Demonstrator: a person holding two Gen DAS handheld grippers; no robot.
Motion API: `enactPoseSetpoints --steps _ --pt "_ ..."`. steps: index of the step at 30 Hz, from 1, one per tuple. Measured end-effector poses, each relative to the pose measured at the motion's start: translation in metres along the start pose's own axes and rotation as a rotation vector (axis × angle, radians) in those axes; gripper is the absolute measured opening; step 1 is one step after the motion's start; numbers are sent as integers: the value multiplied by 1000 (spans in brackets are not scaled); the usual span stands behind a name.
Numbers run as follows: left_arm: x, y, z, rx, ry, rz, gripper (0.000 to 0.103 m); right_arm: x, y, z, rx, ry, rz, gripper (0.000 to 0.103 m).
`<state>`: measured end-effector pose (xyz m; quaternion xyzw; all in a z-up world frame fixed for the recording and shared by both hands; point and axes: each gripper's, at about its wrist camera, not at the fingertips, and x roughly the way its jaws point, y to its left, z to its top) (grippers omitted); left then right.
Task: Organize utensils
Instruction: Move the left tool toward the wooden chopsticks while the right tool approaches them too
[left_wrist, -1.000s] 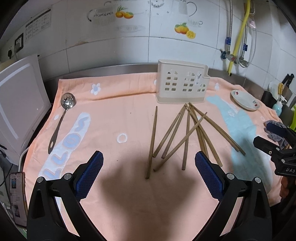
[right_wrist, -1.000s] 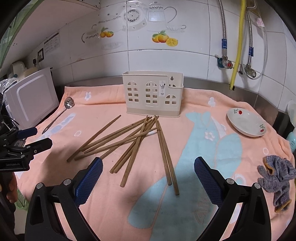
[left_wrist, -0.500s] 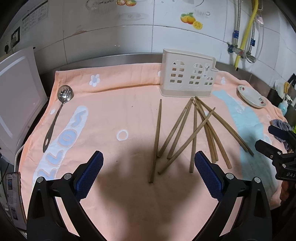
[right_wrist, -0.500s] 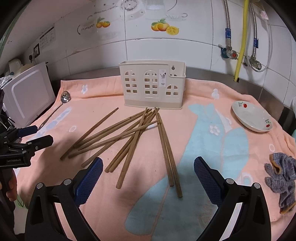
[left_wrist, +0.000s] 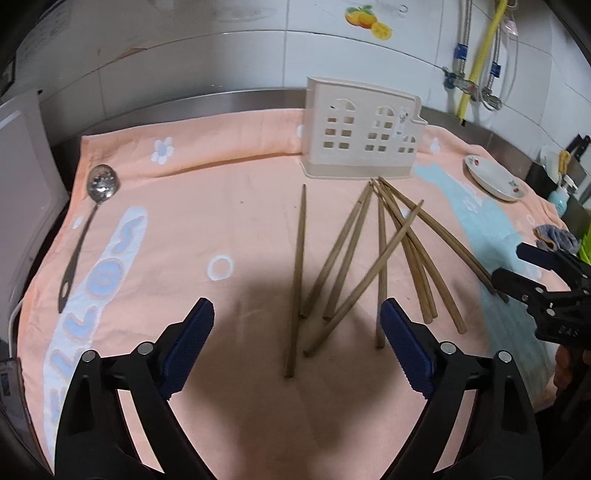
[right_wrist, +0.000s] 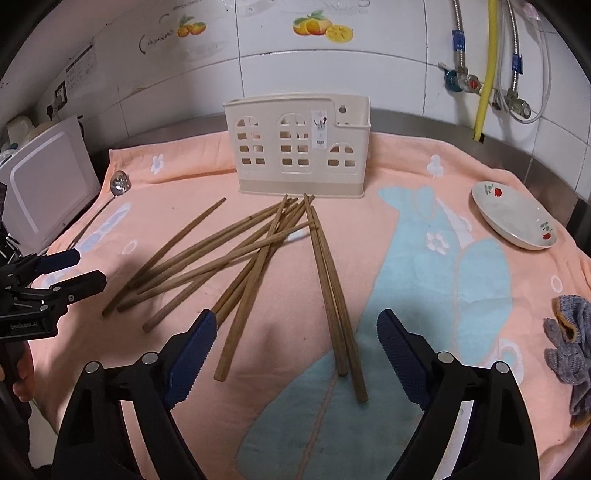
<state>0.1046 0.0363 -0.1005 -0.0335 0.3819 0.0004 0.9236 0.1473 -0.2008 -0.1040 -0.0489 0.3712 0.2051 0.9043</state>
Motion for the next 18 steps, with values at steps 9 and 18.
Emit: enactPoseSetpoints --steps 9,18 --pt "14 -10 0 69 31 -58 78 16 -4 0 -3 31 4 86" --pt "24 -22 2 156 47 -150 55 29 -6 0 -10 60 14 81"
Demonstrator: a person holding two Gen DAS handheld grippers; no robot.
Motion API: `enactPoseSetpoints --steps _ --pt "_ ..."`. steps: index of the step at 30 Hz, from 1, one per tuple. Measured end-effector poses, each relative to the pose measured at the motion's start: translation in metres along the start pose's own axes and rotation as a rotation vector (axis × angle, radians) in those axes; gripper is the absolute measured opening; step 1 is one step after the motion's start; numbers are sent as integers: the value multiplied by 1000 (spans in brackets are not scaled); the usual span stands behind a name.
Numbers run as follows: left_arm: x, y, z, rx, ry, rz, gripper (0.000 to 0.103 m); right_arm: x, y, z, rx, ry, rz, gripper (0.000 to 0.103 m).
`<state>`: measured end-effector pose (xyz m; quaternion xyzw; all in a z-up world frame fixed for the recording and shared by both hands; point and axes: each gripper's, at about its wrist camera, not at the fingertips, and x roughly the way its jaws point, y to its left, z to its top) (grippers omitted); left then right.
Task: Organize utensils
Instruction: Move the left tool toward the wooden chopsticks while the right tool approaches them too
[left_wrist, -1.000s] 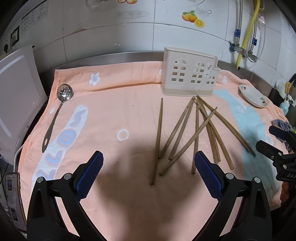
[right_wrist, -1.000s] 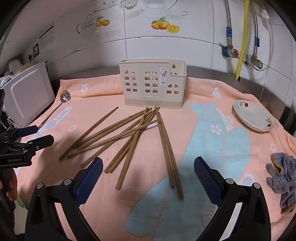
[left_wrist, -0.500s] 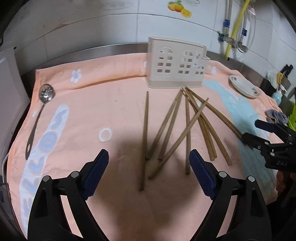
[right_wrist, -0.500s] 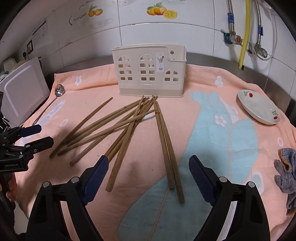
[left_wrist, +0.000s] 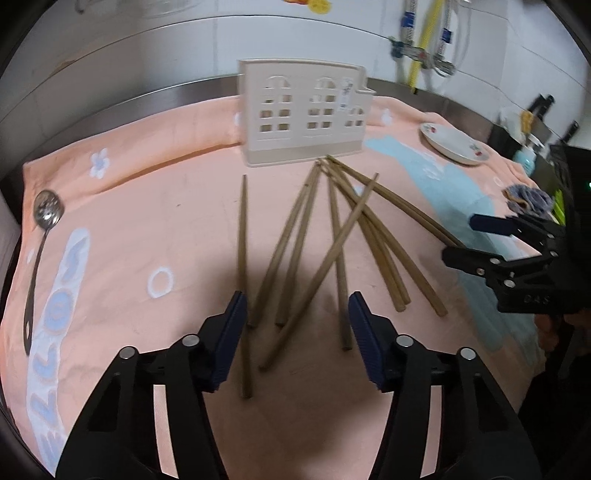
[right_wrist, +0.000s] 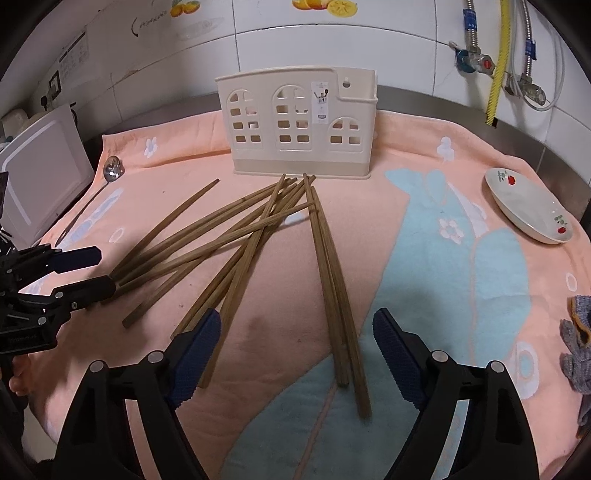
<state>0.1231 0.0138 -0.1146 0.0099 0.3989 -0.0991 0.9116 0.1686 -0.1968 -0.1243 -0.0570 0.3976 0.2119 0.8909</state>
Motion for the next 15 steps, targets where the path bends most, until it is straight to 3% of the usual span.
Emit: enactPoseSetpoints --steps 5,8,15 --pt "5 0 -1 39 30 -80 39 4 -3 0 2 8 2 81" --pt "10 0 -2 53 56 -81 32 7 -5 0 9 14 2 81" --pt "12 6 -11 36 86 -68 29 8 -6 1 12 11 7 81"
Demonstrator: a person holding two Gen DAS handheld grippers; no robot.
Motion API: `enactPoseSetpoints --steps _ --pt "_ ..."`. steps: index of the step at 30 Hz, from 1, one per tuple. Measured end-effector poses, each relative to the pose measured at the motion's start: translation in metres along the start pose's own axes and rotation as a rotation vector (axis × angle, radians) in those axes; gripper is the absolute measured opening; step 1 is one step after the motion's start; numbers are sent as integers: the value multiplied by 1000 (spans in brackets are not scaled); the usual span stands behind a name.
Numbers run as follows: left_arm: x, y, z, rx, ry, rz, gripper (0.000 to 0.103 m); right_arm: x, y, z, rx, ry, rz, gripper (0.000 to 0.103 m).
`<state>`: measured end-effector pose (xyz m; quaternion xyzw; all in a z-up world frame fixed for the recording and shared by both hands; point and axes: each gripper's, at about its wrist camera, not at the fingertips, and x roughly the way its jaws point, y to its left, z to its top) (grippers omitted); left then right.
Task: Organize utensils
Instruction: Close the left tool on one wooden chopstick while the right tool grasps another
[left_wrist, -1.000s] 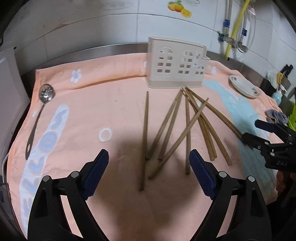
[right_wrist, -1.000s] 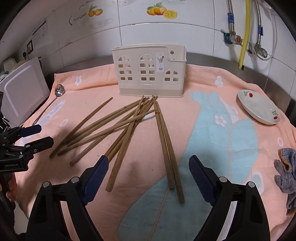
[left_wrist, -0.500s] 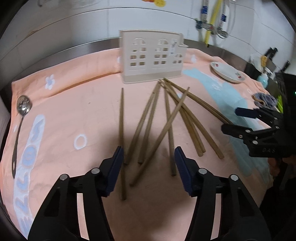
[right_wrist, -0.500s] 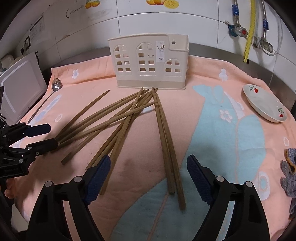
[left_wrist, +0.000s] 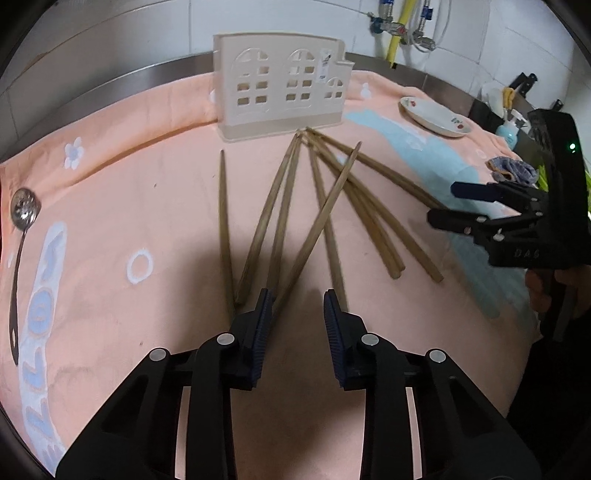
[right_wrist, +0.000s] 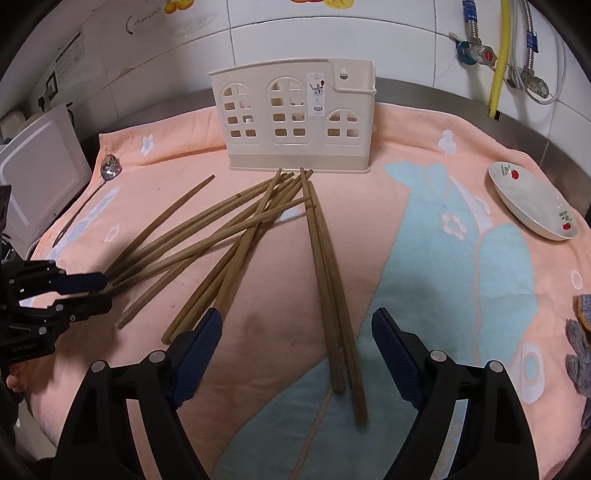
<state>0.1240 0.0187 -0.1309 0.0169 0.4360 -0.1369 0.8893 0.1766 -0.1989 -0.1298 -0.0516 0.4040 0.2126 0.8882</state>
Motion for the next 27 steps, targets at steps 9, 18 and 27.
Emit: enactPoseSetpoints --steps 9,18,27 --pt "2 0 -3 11 12 -20 22 1 0 0 1 -2 3 81" --pt "12 -2 3 58 32 -22 18 2 -3 -2 2 5 -5 77" --pt "22 -13 9 128 26 28 14 3 -10 -5 13 21 1 62"
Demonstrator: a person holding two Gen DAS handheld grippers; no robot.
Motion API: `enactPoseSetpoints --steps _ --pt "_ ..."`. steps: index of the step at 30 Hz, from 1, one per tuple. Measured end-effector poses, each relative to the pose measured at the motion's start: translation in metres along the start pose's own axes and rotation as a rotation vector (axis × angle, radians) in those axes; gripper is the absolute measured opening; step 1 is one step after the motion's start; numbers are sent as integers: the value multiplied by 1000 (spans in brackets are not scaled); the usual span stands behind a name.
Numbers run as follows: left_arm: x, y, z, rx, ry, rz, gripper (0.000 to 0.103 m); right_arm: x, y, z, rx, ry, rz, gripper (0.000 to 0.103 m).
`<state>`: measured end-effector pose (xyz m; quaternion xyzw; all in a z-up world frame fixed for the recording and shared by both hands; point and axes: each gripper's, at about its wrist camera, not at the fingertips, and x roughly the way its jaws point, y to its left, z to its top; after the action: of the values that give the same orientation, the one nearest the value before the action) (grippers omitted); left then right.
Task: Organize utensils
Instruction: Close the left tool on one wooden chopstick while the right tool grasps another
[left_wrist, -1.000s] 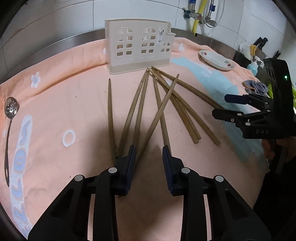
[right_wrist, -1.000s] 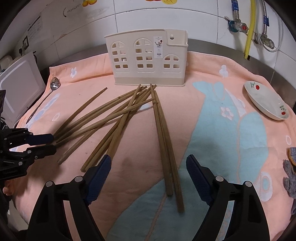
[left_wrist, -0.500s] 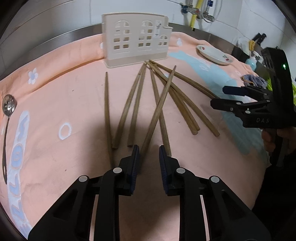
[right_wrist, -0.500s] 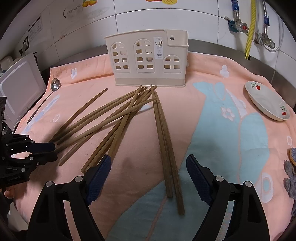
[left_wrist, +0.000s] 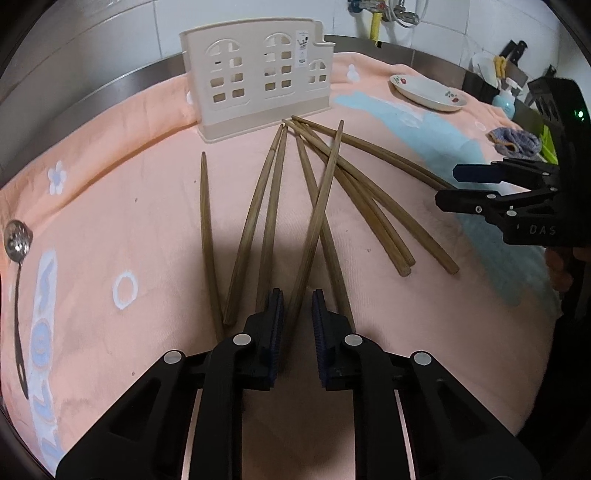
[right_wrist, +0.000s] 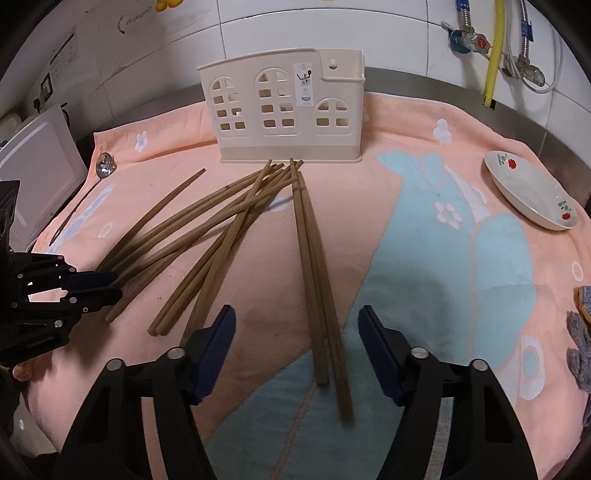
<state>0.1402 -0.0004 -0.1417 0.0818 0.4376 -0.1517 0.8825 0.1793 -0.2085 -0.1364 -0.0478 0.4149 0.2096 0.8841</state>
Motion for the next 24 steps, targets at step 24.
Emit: enactPoseSetpoints --steps 24 --pt "2 0 -1 -36 -26 -43 7 10 54 -9 -11 32 79 23"
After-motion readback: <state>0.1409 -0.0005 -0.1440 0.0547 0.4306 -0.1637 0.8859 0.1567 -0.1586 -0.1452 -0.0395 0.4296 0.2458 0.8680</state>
